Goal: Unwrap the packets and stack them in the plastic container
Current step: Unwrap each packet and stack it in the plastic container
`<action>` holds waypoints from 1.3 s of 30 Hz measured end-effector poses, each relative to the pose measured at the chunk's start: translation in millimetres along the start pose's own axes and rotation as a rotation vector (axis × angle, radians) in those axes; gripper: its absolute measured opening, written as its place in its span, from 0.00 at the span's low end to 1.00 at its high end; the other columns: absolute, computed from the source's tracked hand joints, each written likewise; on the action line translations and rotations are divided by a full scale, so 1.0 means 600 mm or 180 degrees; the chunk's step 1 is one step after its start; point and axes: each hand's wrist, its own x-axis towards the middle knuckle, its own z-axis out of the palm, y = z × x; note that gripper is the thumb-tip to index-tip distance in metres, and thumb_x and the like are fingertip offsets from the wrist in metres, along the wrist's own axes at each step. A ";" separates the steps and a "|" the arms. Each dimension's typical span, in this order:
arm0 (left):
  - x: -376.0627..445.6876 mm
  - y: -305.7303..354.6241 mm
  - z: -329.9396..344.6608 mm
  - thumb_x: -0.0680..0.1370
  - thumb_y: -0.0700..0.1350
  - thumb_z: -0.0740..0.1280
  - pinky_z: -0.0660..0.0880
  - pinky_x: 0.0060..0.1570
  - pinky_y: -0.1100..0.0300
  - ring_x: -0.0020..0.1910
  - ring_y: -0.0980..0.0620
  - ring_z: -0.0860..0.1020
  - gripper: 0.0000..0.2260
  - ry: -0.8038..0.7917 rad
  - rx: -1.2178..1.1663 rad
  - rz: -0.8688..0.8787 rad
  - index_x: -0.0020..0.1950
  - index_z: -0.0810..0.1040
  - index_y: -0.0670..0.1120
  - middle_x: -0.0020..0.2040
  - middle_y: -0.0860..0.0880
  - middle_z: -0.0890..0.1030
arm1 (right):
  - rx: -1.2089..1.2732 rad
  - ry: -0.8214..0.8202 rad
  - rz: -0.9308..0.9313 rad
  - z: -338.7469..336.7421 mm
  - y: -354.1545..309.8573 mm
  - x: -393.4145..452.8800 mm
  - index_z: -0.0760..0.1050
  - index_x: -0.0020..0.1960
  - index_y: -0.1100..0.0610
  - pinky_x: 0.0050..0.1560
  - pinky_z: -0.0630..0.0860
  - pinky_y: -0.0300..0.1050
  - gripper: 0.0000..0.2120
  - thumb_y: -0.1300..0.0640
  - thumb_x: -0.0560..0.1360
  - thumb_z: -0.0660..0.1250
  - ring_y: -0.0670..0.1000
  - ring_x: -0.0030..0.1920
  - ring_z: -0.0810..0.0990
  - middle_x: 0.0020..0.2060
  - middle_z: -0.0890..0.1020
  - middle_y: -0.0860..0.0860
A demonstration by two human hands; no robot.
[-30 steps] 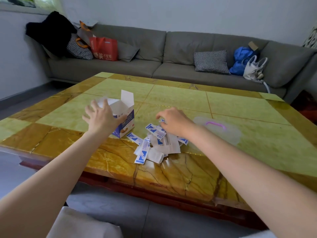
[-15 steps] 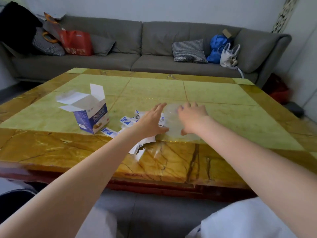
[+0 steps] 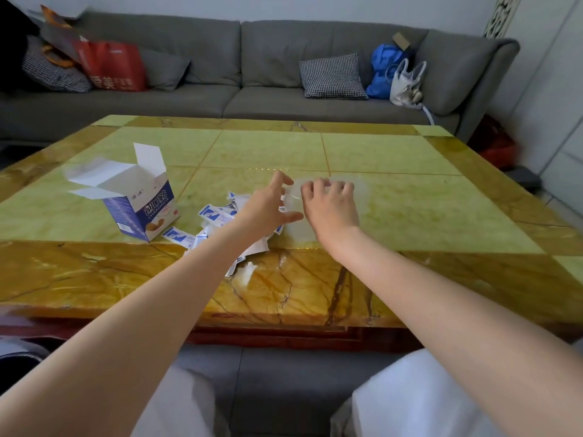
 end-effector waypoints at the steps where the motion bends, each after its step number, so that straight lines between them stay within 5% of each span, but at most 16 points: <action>1: -0.001 -0.003 0.002 0.70 0.46 0.73 0.75 0.55 0.52 0.54 0.45 0.78 0.27 0.0013 0.0023 0.0010 0.64 0.63 0.44 0.61 0.42 0.76 | -0.0015 -0.0025 -0.0014 -0.002 -0.003 -0.001 0.54 0.69 0.65 0.58 0.70 0.59 0.26 0.61 0.76 0.62 0.68 0.59 0.72 0.64 0.66 0.67; 5: -0.011 -0.008 0.009 0.71 0.43 0.72 0.74 0.56 0.52 0.57 0.45 0.76 0.31 -0.0050 -0.0140 -0.0078 0.69 0.59 0.45 0.66 0.41 0.72 | 0.0047 -0.0306 -0.0164 -0.019 0.003 -0.001 0.57 0.68 0.64 0.55 0.70 0.55 0.27 0.62 0.73 0.63 0.65 0.57 0.75 0.63 0.69 0.65; 9: -0.007 -0.003 0.002 0.71 0.47 0.72 0.71 0.61 0.52 0.64 0.45 0.72 0.44 -0.0168 -0.0609 -0.0465 0.75 0.45 0.45 0.70 0.44 0.68 | 0.1141 -0.0769 -0.0137 -0.062 0.061 0.050 0.68 0.64 0.58 0.55 0.69 0.50 0.19 0.58 0.73 0.62 0.60 0.58 0.75 0.59 0.76 0.57; 14: -0.001 0.002 -0.008 0.74 0.45 0.70 0.76 0.47 0.56 0.55 0.49 0.76 0.34 0.0013 -0.0449 -0.0593 0.73 0.54 0.45 0.61 0.45 0.76 | 0.1764 0.0095 0.0758 -0.040 0.098 0.097 0.66 0.64 0.58 0.57 0.67 0.52 0.16 0.60 0.77 0.60 0.60 0.62 0.70 0.61 0.74 0.57; 17: 0.005 0.002 -0.011 0.75 0.45 0.68 0.75 0.49 0.57 0.56 0.48 0.77 0.25 -0.0075 -0.0242 -0.0465 0.69 0.64 0.45 0.61 0.44 0.76 | 0.1990 -0.0375 0.1116 -0.002 0.094 0.099 0.58 0.70 0.58 0.61 0.66 0.55 0.22 0.61 0.77 0.59 0.62 0.65 0.66 0.66 0.66 0.59; 20: 0.009 0.000 -0.012 0.76 0.46 0.67 0.72 0.53 0.60 0.58 0.49 0.76 0.19 -0.0058 -0.0034 -0.0434 0.65 0.71 0.42 0.62 0.46 0.76 | 0.2080 -0.1085 0.0810 0.037 0.084 0.088 0.62 0.70 0.57 0.64 0.66 0.56 0.22 0.59 0.77 0.57 0.62 0.68 0.62 0.69 0.63 0.58; 23: 0.010 0.004 -0.008 0.76 0.46 0.66 0.71 0.54 0.60 0.60 0.49 0.75 0.19 -0.0034 -0.0023 -0.0424 0.65 0.71 0.42 0.63 0.46 0.76 | 0.1886 -0.1260 0.0621 0.053 0.085 0.067 0.65 0.69 0.56 0.64 0.66 0.58 0.20 0.60 0.76 0.57 0.60 0.68 0.61 0.67 0.68 0.57; 26: 0.006 0.009 -0.016 0.77 0.47 0.65 0.72 0.55 0.58 0.59 0.48 0.75 0.20 0.0038 -0.0067 -0.0411 0.66 0.70 0.41 0.64 0.46 0.75 | 0.1812 -0.1094 0.0572 0.035 0.090 0.062 0.64 0.70 0.56 0.65 0.63 0.58 0.21 0.59 0.77 0.58 0.61 0.68 0.61 0.68 0.66 0.57; 32: -0.019 -0.037 -0.074 0.78 0.37 0.60 0.71 0.56 0.58 0.58 0.48 0.75 0.13 0.0301 0.0335 -0.0519 0.62 0.74 0.43 0.63 0.45 0.76 | 0.2387 0.0125 -0.0144 -0.046 0.033 0.066 0.72 0.60 0.63 0.60 0.70 0.51 0.13 0.62 0.78 0.56 0.58 0.60 0.72 0.57 0.74 0.58; 39: -0.056 -0.108 -0.095 0.78 0.44 0.61 0.71 0.52 0.54 0.58 0.42 0.74 0.20 0.0147 0.0991 -0.1265 0.70 0.63 0.46 0.64 0.40 0.72 | 0.2577 -0.0570 -0.1239 -0.041 -0.112 0.052 0.68 0.66 0.57 0.60 0.71 0.54 0.17 0.60 0.77 0.57 0.59 0.64 0.70 0.63 0.71 0.58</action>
